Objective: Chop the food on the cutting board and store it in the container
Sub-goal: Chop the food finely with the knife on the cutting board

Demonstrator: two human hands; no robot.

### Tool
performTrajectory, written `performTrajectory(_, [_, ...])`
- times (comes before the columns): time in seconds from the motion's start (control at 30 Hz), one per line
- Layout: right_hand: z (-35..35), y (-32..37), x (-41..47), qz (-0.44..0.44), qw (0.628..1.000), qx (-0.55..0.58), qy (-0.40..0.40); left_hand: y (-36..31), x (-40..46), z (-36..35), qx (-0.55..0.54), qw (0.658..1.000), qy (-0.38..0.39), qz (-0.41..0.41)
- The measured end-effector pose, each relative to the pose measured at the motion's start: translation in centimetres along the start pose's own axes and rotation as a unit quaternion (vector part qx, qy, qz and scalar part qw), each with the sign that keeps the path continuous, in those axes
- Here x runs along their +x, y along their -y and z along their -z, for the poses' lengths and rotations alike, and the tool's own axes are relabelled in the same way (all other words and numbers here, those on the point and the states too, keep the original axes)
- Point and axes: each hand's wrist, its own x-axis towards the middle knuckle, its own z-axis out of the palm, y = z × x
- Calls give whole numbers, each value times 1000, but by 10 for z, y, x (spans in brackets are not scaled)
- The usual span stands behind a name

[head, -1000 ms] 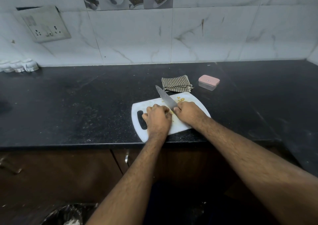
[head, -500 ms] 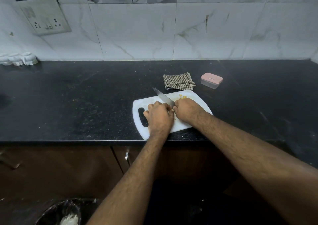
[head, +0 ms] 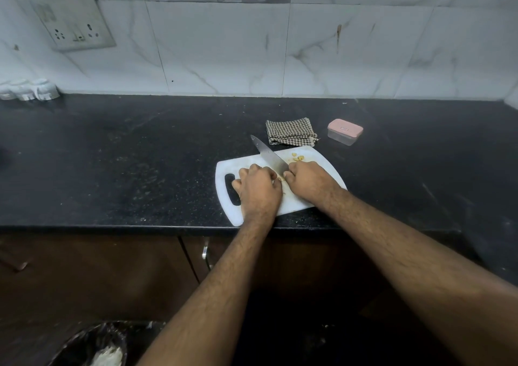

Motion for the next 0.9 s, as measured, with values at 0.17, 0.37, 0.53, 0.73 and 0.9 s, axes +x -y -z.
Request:
performTrajectory(0.17, [3, -1, -2, -1, 1000, 8, 1, -1, 1, 2, -6, 1000, 3, 1])
performTrajectory(0.37, [4, 0, -1, 12, 1000, -7, 9, -1, 1, 2, -11, 1000, 6, 3])
performTrajectory(0.53, [3, 4, 3, 23, 999, -35, 25, -1, 2, 1, -4, 1000, 8, 3])
performTrajectory(0.73, [1, 8, 8, 13, 997, -56, 43, -1, 0, 2, -15, 1000, 13, 3])
performTrajectory(0.9, [4, 9, 6, 15, 997, -54, 47, 1, 1, 2, -11, 1000, 3, 11])
